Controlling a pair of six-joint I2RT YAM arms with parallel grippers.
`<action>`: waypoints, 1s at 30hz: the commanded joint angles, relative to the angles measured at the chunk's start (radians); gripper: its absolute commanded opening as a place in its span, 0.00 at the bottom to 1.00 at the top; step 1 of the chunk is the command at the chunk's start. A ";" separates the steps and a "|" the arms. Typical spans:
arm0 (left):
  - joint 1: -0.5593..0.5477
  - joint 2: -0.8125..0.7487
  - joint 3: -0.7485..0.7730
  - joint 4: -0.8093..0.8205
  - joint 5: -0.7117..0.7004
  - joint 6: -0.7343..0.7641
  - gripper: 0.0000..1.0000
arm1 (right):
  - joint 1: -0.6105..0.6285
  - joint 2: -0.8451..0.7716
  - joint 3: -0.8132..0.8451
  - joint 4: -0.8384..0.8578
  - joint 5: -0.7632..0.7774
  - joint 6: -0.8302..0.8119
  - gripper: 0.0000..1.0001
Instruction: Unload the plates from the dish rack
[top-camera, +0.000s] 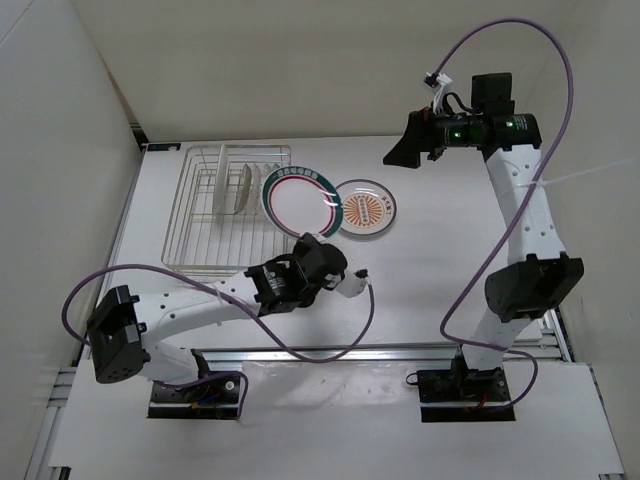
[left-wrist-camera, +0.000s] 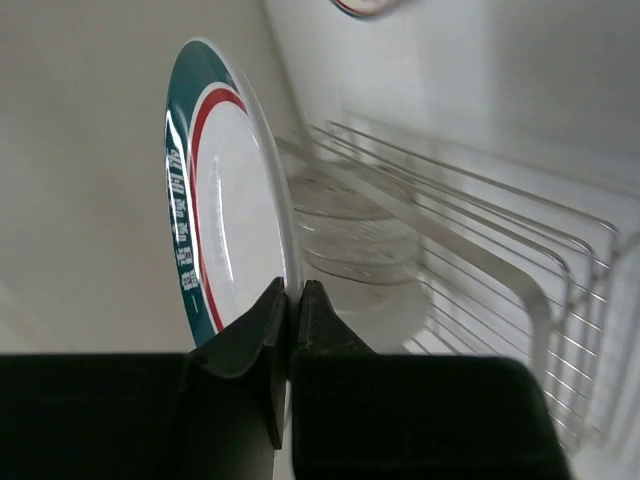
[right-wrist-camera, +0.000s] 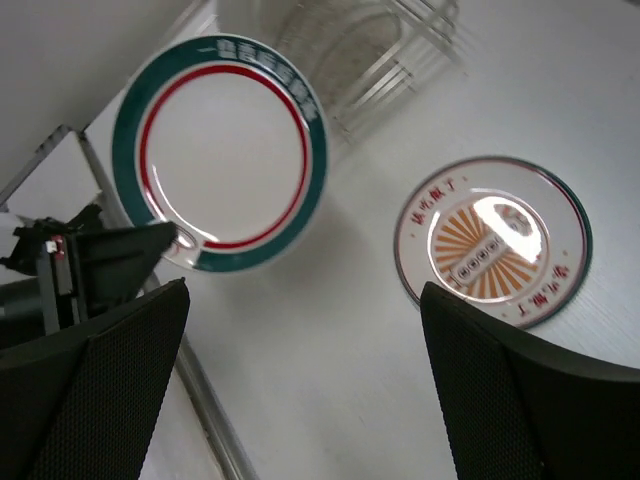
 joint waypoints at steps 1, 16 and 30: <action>-0.092 -0.075 0.046 0.313 -0.200 0.226 0.11 | 0.027 -0.054 -0.031 0.048 -0.114 0.003 0.99; -0.178 0.016 0.032 0.584 -0.186 0.347 0.11 | 0.149 0.033 -0.002 0.039 -0.054 -0.006 0.83; -0.118 0.090 0.167 0.345 -0.177 0.185 0.58 | 0.170 -0.006 -0.112 0.217 -0.001 0.228 0.00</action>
